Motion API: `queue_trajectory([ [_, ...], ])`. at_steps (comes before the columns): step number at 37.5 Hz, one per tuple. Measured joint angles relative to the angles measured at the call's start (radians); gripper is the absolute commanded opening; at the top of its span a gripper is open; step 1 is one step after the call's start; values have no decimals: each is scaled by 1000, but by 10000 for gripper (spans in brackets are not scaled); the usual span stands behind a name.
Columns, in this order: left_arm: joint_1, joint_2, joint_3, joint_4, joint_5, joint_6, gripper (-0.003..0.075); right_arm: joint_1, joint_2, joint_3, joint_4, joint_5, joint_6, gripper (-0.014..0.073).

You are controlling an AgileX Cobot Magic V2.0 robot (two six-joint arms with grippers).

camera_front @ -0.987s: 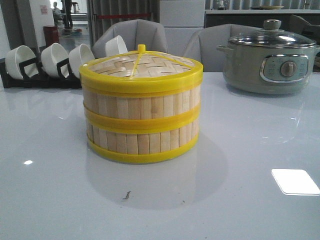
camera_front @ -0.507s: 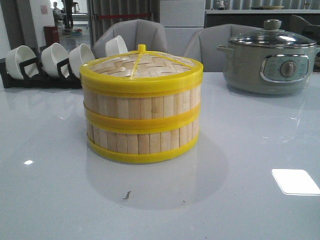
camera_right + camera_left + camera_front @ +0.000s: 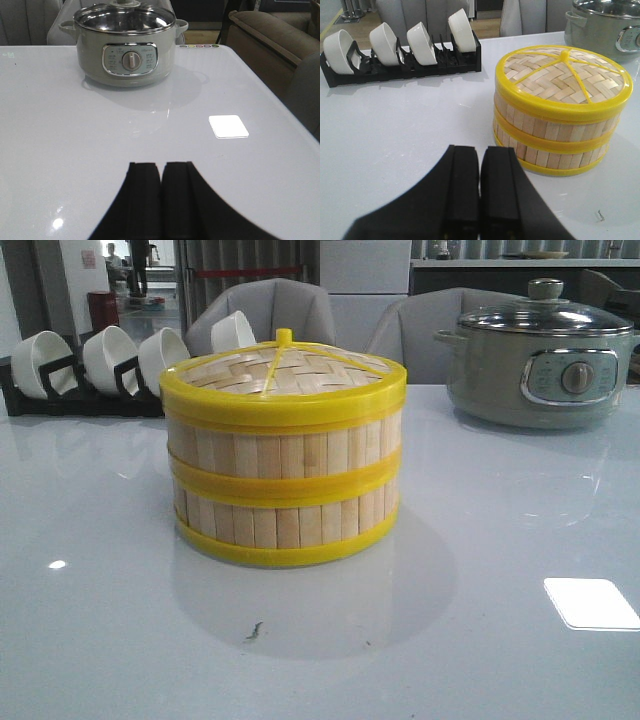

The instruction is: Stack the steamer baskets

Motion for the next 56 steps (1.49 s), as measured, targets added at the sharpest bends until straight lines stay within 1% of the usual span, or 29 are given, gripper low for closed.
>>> queue_trajectory([
  [9, 0, 0, 0, 0, 0, 0, 87, 0, 0, 0, 0, 0, 0, 55],
  [16, 0, 0, 0, 33, -5, 0, 87, 0, 0, 0, 0, 0, 0, 55],
  [21, 0, 0, 0, 60, -75, 0, 87, 0, 0, 0, 0, 0, 0, 55],
  [30, 7, -6, 1, 62, -168, 0, 87, 0, 0, 0, 0, 2, 0, 55],
  [35, 57, -36, 1, 62, -257, 0, 88, 0, 0, 0, 0, 2, 0, 55],
  [42, 168, -104, 37, -1, -276, 0, 88, 0, 0, 0, 0, 2, 0, 55],
  [47, 243, -193, 136, -44, -286, 0, 88, 0, 0, 0, 0, 2, 0, 55],
  [56, 345, -352, 348, -61, -364, 0, 88, 0, 0, 0, 0, 2, 0, 55],
])
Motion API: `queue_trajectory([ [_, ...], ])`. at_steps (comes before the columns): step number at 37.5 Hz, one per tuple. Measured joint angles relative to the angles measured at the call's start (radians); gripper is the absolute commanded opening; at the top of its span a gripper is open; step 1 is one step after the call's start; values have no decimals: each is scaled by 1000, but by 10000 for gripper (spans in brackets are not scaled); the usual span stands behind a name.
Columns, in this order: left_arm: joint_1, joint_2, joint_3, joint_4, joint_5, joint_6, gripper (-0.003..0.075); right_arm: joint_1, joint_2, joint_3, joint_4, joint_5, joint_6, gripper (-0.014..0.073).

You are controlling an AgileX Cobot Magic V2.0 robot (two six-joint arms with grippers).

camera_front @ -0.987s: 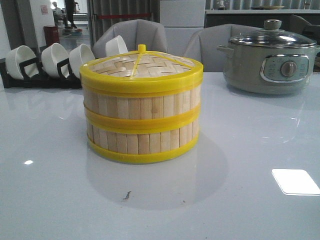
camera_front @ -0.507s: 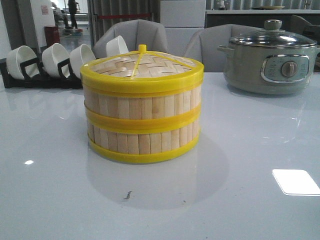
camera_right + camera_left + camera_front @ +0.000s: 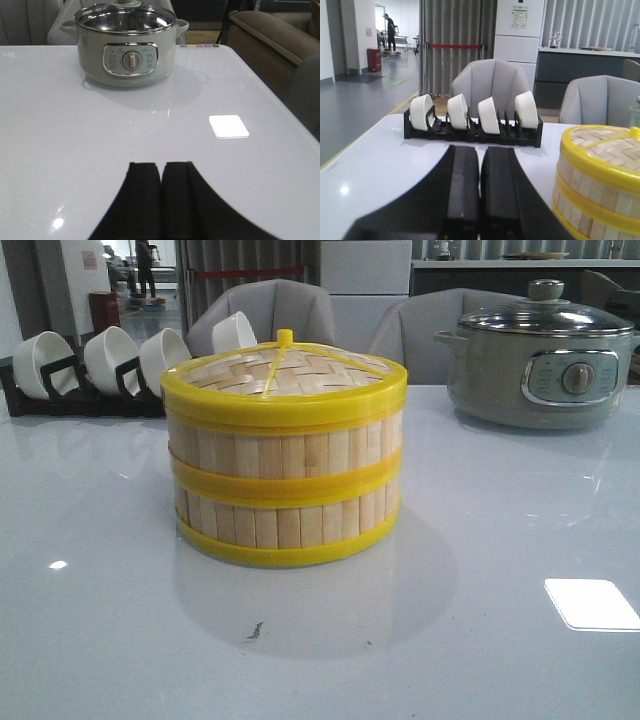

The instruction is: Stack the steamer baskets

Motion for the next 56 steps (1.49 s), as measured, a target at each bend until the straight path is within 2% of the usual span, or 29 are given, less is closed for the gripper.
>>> queue_trajectory([
  [6, 50, -59, 104, -2, -25, 0, 88, 0, 0, 0, 0, 0, 0, 55],
  [12, 52, -67, 106, -2, 12, 0, 88, 0, 0, 0, 0, 2, 0, 55],
  [32, 52, -67, 106, -2, 13, 2, 88, 0, 0, 0, 0, 2, 0, 55],
  [40, 52, -67, 106, -87, 13, 167, 87, 0, 0, 0, 0, 2, 0, 55],
  [56, 52, -67, 106, -89, 14, 183, 87, 0, 0, 0, 0, 3, 0, 55],
])
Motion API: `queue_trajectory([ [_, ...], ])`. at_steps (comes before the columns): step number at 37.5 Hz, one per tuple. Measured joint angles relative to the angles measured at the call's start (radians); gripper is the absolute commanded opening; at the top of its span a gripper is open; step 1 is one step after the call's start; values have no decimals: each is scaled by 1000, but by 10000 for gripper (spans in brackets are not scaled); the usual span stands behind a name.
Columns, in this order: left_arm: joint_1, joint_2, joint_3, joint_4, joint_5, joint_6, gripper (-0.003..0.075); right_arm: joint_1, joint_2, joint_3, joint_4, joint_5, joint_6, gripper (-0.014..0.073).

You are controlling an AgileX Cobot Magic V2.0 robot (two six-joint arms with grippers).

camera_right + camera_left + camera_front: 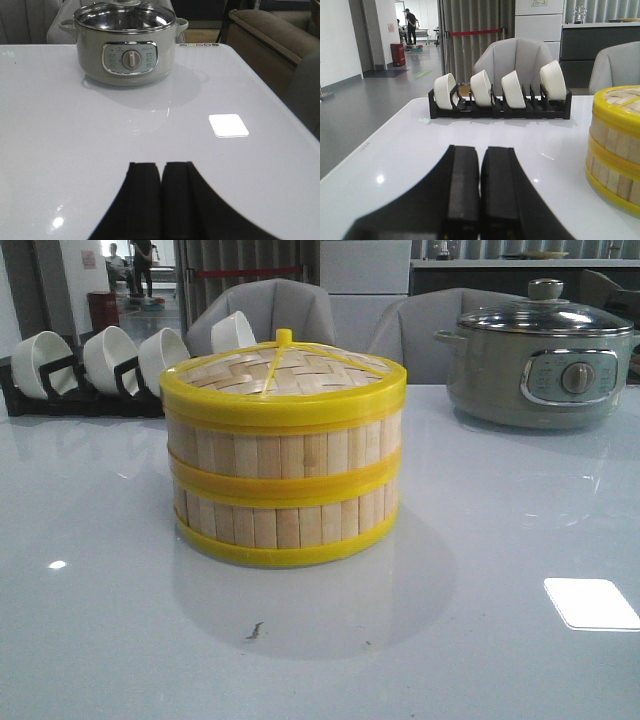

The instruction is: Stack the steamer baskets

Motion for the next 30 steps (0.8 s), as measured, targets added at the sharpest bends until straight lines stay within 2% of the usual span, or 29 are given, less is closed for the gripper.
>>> queue_trajectory([
  [30, 0, 0, 0, 0, 0, 0, 87, 2, -38, 0, 0, 1, 0, 55],
])
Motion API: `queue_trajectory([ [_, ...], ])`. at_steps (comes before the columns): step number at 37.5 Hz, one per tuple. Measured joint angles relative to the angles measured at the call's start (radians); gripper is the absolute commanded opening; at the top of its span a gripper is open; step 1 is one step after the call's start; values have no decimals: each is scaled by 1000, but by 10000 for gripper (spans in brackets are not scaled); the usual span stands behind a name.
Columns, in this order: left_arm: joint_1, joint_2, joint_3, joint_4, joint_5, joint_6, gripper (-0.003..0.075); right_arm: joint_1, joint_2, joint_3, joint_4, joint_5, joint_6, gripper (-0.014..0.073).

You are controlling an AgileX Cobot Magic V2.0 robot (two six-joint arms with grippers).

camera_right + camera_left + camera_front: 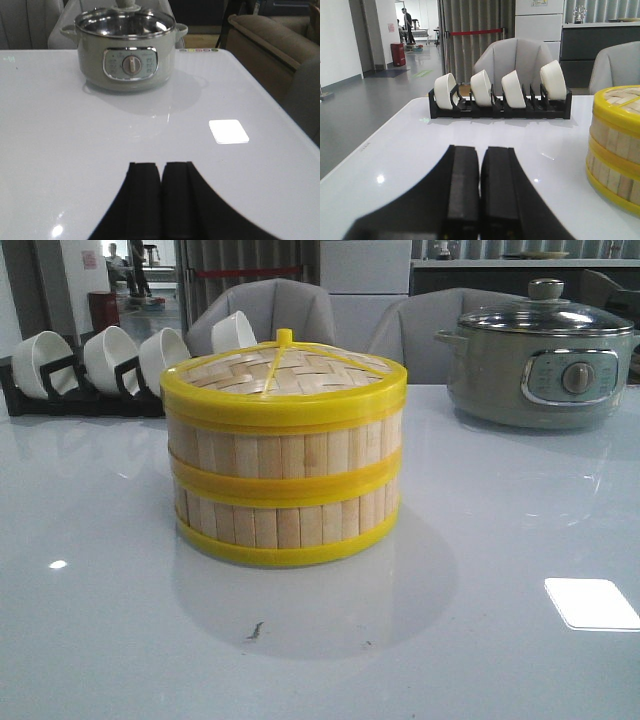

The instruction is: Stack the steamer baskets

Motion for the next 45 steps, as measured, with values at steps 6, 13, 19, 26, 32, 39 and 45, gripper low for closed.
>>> queue_trajectory([
  [6, 0, 0, 0, 0, 0, 0, 87, 57, -71, 22, 0, -7, 0, 55],
  [13, 0, 0, 0, 0, 0, 0, 87, 164, -136, 126, 0, -49, 0, 55],
  [19, 0, 0, 0, 0, 0, 0, 87, 223, -244, 230, 0, -76, 2, 55],
  [26, 0, 0, 0, 0, 1, 0, 87, 253, -350, 269, 13, -69, 3, 55],
  [32, 0, 0, 0, 0, 2, 0, 87, 262, -354, 271, 14, -66, 4, 55],
  [39, 0, 0, 0, 0, 2, 0, 87, 264, -354, 271, 16, -64, 6, 55],
  [45, 0, 0, 0, 0, 2, 0, 87, 264, -354, 271, 18, -62, 6, 55],
])
